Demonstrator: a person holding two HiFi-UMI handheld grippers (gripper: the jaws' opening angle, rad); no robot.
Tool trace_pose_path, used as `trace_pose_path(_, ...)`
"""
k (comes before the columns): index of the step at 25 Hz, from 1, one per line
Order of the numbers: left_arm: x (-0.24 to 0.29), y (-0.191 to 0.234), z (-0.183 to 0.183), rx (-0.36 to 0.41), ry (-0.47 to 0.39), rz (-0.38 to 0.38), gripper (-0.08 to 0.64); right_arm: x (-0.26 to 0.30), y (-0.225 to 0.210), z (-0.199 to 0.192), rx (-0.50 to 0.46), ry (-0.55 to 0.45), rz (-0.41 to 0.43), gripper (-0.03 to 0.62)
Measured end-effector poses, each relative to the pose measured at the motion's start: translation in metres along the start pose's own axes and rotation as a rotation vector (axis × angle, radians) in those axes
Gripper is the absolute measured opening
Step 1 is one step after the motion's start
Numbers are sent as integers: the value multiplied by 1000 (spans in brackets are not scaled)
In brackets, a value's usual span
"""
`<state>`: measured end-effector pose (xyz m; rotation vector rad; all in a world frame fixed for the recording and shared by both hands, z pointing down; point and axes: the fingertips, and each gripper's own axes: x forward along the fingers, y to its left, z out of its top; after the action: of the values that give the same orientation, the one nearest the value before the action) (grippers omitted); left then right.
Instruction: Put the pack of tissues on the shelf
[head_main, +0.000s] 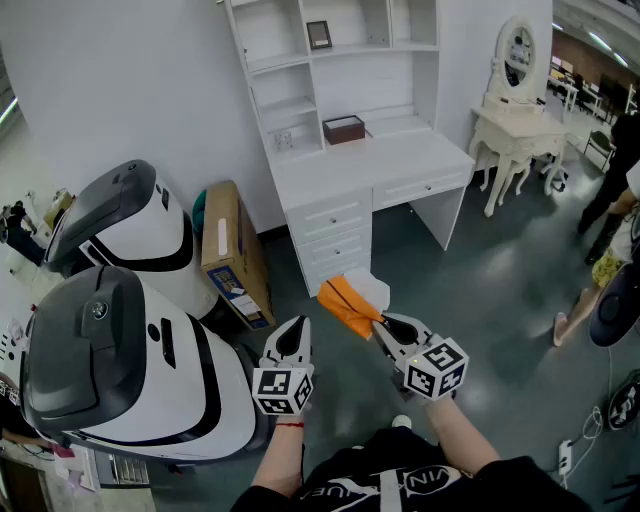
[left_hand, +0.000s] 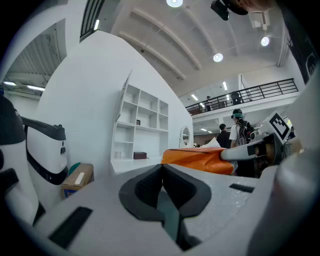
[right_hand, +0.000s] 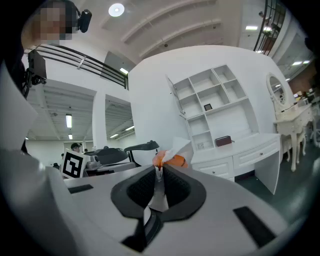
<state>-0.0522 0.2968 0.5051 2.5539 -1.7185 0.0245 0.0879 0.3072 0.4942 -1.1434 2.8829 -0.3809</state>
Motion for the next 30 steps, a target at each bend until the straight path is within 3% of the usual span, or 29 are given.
trace_pose_path(7,-11,5,-1,-19,-4,-11,8,6,23,-5,-25,13,24,21)
trace_pose_path(16,-7,-5,2,-23,-17,-51,8,1,18,-4,-29,2,-20,21)
trace_pose_path(22,6,1,-9,-35,3,-62,8,9,5,-10,6,2,-40,21)
trace_pose_path(30,56,29,1,-26,-6,-51,8,59,-30,4,26,-11,-14,21)
